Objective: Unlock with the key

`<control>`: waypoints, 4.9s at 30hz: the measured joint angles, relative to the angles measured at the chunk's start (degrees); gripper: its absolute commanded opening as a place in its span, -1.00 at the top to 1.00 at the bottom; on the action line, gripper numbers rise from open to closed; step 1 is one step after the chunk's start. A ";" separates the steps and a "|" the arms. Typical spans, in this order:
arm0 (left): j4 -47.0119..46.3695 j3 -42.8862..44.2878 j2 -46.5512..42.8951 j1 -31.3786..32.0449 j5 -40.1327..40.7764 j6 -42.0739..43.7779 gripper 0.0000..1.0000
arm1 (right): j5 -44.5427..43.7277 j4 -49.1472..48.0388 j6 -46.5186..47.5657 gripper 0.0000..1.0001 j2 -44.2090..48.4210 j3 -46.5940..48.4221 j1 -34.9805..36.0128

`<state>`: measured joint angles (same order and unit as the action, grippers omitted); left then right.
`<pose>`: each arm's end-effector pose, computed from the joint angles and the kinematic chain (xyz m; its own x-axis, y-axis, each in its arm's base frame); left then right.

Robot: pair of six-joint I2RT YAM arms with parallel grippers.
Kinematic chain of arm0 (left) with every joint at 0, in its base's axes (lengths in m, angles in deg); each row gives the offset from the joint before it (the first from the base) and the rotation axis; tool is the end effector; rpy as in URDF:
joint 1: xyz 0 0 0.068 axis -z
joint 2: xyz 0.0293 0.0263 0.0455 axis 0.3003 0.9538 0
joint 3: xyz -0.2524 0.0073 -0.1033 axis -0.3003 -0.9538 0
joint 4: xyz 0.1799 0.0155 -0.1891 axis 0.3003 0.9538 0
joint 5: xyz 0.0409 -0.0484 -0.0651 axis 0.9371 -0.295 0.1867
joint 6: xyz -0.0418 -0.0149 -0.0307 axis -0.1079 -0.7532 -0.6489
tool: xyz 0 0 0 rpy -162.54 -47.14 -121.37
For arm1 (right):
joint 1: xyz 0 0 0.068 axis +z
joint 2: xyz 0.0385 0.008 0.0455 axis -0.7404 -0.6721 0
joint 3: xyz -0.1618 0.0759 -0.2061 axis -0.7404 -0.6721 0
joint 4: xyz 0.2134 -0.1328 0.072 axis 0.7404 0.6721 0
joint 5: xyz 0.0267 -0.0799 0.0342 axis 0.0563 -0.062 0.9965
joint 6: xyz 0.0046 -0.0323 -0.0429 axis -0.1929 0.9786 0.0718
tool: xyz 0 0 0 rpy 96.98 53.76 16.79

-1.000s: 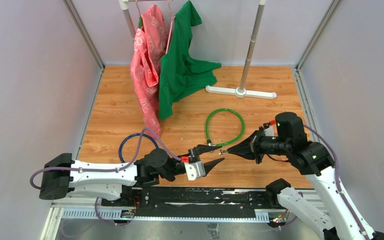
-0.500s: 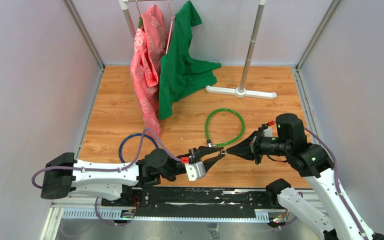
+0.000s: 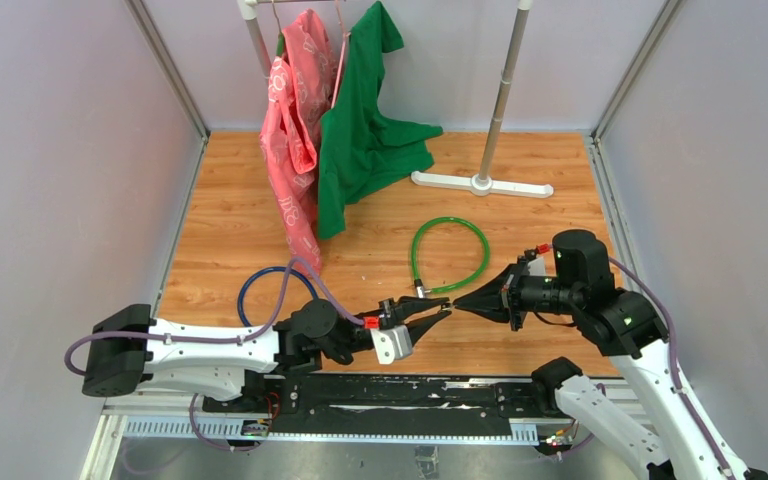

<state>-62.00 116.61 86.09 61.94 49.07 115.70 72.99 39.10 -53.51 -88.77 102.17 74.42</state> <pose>0.0456 -0.2427 0.2958 0.4840 -0.1144 -0.8675 0.8551 0.2722 0.4412 0.0925 0.0730 0.3491 -0.8321 0.4134 0.3699 0.4834 0.2133 0.8490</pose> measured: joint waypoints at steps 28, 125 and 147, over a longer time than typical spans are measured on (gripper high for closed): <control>0.74 0.00 -0.28 0.57 1.55 -1.75 0.88 | -0.02 -0.50 -0.42 1.00 0.31 -1.55 0.00; 66.14 -0.85 -25.46 -6.12 16.52 -60.89 1.00 | -34.51 -2.32 72.08 -0.45 -66.86 24.90 13.88; 66.16 -1.90 -26.71 -6.12 16.55 -63.06 1.00 | -36.37 -6.16 73.02 0.22 -74.58 25.16 13.97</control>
<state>4.16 114.71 59.38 55.82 65.61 52.64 36.62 32.94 19.51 -163.34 127.33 88.39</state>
